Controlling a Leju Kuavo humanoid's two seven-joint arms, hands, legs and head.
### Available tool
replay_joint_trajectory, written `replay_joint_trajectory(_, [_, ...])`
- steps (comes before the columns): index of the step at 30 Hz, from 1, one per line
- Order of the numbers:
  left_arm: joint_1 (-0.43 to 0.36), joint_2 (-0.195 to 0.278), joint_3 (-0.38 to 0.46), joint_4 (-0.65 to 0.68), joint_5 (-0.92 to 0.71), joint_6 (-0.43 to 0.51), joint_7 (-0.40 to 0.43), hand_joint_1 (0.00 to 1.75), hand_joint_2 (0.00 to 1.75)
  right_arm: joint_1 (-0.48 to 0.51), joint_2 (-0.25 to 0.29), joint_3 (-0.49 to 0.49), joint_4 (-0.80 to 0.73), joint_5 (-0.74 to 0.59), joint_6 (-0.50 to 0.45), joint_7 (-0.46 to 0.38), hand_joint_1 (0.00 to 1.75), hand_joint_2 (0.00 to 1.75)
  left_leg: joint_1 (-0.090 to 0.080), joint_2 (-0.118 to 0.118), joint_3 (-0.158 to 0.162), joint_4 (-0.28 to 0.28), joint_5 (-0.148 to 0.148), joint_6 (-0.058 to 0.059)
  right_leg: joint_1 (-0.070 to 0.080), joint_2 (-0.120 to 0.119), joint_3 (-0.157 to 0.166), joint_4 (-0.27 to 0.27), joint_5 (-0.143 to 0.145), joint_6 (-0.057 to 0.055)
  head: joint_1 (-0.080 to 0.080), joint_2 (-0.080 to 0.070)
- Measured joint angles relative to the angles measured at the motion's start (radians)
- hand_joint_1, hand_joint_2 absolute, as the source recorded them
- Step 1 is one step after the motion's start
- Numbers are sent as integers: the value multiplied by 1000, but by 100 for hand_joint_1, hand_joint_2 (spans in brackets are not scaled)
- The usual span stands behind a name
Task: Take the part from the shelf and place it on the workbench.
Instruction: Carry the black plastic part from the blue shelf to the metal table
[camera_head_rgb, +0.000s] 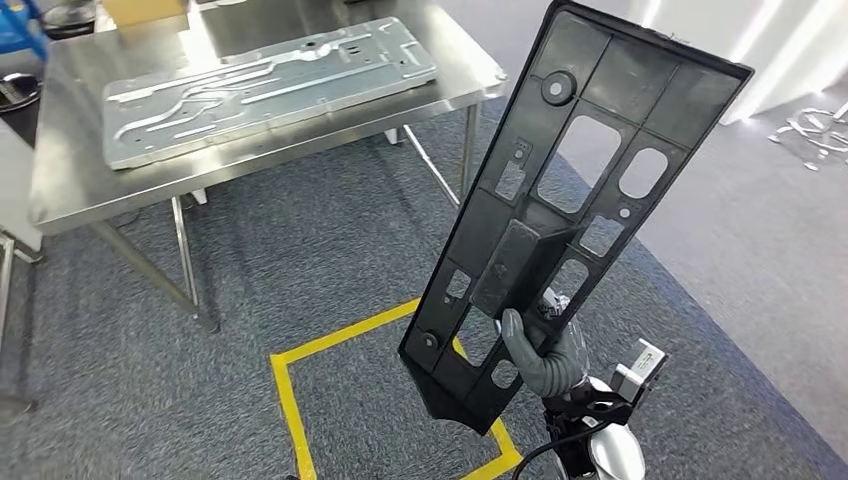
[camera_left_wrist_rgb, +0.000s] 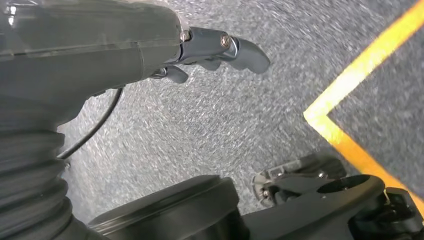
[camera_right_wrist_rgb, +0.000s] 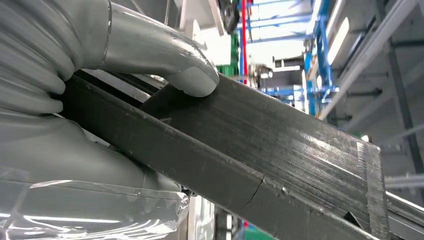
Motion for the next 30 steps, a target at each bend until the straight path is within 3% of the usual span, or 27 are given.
replay_joint_trajectory(2, [4,1,0,0,-2,1,1,0,175,0,0,1,0,0,0,0,175,175,6,23,60,-119,67,-5,-2,-21,3,6,-5,7,0,0])
replay_joint_trajectory(4, [11,3,0,0,-2,2,4,0,175,0,0,2,0,0,0,0,175,175,2,53,113,-232,107,1,0,-35,3,13,-10,17,0,0])
replay_joint_trajectory(5, [13,4,1,0,-2,2,4,0,175,0,0,2,0,0,0,0,175,175,-1,59,122,-256,111,8,2,-42,3,15,-11,22,1,0])
replay_joint_trajectory(8, [17,5,1,0,-2,2,3,0,175,-1,0,5,-1,1,0,0,175,175,-5,33,117,-262,115,33,0,-59,7,15,-13,40,2,0])
replay_joint_trajectory(10, [17,5,1,0,-2,2,3,0,175,-2,0,7,-2,1,0,0,175,175,-2,15,119,-269,124,47,-5,-23,-5,52,-43,49,2,0])
replay_joint_trajectory(12, [15,4,1,0,-2,2,3,0,175,0,-1,7,-3,1,0,-1,175,175,-2,-2,119,-270,130,56,-6,26,-60,170,-109,52,4,0])
replay_joint_trajectory(14, [15,4,1,0,-2,2,2,0,175,5,-3,7,-2,2,-2,-1,175,175,-5,-25,116,-270,132,59,-3,41,-120,290,-150,50,5,0])
replay_joint_trajectory(15, [15,4,1,0,-2,2,2,0,175,8,-3,7,-2,2,-3,-2,175,175,-7,-39,116,-270,132,60,-1,44,-129,302,-142,47,5,0])
replay_joint_trajectory(16, [14,3,1,0,-2,2,2,0,175,10,-3,7,-2,2,-4,-2,175,175,-9,-53,117,-269,132,60,1,47,-117,274,-115,42,5,0])
replay_joint_trajectory(18, [13,0,1,0,-1,2,1,0,175,12,-4,8,-2,2,-4,-5,175,175,-12,-79,120,-268,132,59,6,80,-57,139,-41,24,5,0])
replay_joint_trajectory(19, [12,-2,1,0,-1,2,1,0,175,13,-4,8,-2,0,-4,-6,175,175,-14,-89,120,-267,131,57,7,97,-29,77,-18,16,5,0])
replay_joint_trajectory(21, [12,-6,2,0,0,3,0,0,175,13,-4,8,-2,-13,-4,-9,175,175,-12,-103,114,-266,130,48,10,114,-6,21,-10,8,6,0])
replay_joint_trajectory(23, [12,-5,2,0,1,3,-3,0,175,11,-4,8,-2,-29,-4,-10,175,175,-9,-110,109,-265,129,36,9,102,-1,11,-9,6,7,0])
replay_joint_trajectory(25, [12,-3,2,0,-1,3,-5,0,175,10,-3,8,-2,-41,-3,-10,175,175,-12,-76,96,-230,104,25,3,89,8,-2,-6,-1,5,0])
replay_joint_trajectory(27, [8,-2,2,0,-3,1,-7,0,175,11,-2,7,-2,-48,-2,-8,175,175,-11,-27,47,-122,47,16,2,72,15,-8,-9,-7,2,0])
replay_joint_trajectory(29, [1,-1,3,0,-3,-1,-8,0,175,11,-2,6,-1,-53,-1,-6,175,175,-5,-8,-7,-9,6,9,2,55,17,-6,-16,-7,1,0])
replay_joint_trajectory(30, [-1,-1,3,0,-4,-2,-9,0,175,11,-2,6,0,-54,0,-5,175,175,-2,-5,-13,6,11,5,2,49,18,-3,-20,-5,1,0])
